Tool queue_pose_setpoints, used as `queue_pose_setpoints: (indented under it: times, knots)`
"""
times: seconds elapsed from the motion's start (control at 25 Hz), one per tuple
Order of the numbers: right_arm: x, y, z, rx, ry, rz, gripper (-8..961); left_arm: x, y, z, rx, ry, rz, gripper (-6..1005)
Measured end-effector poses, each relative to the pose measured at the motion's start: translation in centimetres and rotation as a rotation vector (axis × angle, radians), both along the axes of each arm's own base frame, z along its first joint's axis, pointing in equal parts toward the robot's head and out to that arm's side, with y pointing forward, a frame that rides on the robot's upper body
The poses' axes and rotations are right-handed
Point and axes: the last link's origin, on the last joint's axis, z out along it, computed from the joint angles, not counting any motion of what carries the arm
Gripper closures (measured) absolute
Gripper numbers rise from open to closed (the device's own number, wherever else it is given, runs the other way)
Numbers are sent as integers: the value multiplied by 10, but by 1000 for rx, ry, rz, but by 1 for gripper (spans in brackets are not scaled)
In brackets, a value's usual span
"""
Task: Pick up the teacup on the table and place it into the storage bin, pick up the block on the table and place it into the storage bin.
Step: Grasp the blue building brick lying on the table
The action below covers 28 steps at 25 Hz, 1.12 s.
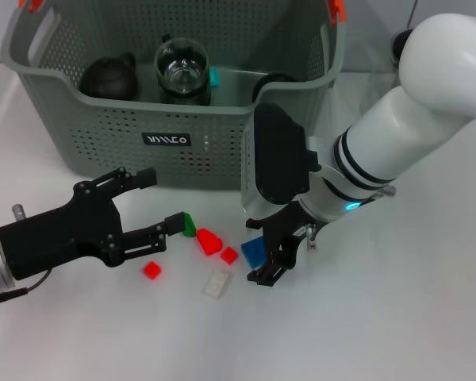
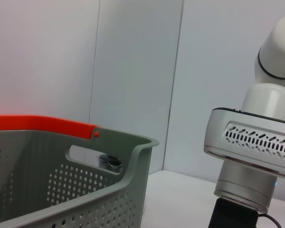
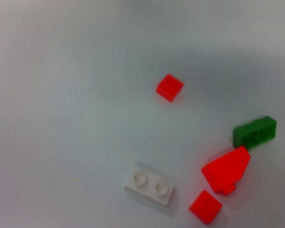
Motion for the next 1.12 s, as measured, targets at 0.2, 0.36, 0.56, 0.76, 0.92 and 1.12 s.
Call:
queue_pose_setpoints:
  times: [0.2,0.36,0.56,0.76,0.92,1.12]
  knots:
    - [1,0,1,4,5,-13,41,0,0,0,0,0,0,155]
    - [1,0,1,5,6,-16,71,0,0,0,0,0,1,155]
    - [0,1,1,7,8,-17,157,0,0,0,0,0,1,155]
    - [0,1,1,8,8,-15,243,0,0,0,0,0,1,155]
    - [0,1,1,9,7,-14,328,0,0,0,0,1,0,156]
    - [1,1,1,10,6,-14,327,0,0,1,1,1,0,156]
